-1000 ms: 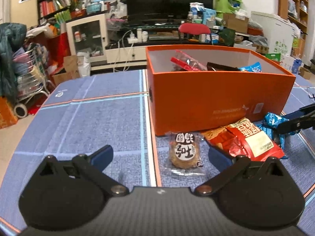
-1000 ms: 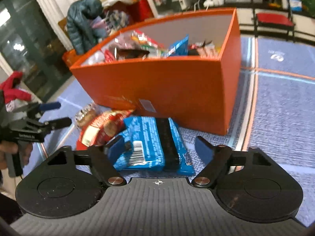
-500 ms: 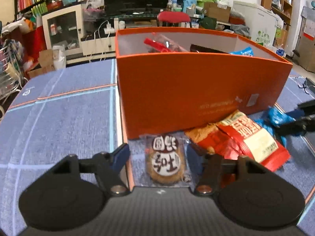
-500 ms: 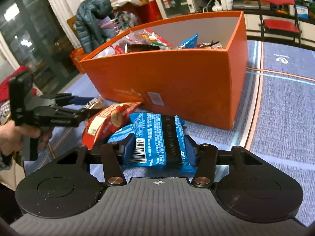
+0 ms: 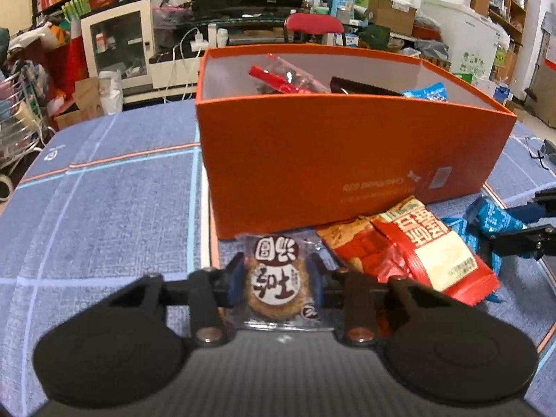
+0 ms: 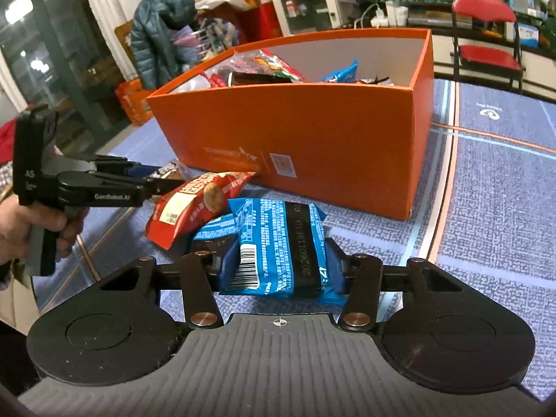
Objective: Organize snacks
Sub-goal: 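Grasp the round cookie packet with the left gripper while the right grasps a blue cookie packet, then lift both packets over the orange box and open both grippers to drop them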
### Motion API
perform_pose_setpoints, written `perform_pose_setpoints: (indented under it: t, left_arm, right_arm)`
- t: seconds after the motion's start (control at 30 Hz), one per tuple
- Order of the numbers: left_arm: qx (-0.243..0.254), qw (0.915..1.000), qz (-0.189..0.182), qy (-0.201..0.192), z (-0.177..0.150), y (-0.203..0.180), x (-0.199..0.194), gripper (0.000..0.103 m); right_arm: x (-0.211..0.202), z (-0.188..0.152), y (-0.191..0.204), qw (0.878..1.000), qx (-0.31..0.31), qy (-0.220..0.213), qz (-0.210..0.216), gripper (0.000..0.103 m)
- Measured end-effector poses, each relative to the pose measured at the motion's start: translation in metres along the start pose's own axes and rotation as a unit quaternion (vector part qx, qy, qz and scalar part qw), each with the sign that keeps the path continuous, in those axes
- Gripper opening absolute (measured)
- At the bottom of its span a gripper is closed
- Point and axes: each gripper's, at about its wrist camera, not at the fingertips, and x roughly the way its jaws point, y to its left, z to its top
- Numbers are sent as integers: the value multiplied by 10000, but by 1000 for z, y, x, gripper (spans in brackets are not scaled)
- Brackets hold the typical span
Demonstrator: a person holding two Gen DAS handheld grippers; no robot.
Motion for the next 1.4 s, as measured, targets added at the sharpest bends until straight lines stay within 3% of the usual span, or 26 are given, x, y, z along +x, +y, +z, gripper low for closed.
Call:
perform_pose_setpoints:
  t: [0.27,0.53,0.7,0.9,1.4]
  left_arm:
    - [-50,9999,102,44,-7,-3,-20,29]
    - [-190,9993,220,-246,-4,-3,-60,29]
    - [-203,9983,250,-482,0,-13,-88,29]
    - [-214,9969,622,-437,12,-26,-103,29]
    - [-164,9955,704,-618,42,-47,-125,29]
  right_arm:
    - [-19,-4,27,9964,-698,-168,-457,36]
    - [-51,0,70,9809,-1589,-496,-1003,36]
    - [-70,5,79,9809,-1528,-541,-1075,36]
    - [-93,8,86,9829,-1300,-582,-1171,36]
    - [-128,22,120,9823,-1129,-779,-1274,36]
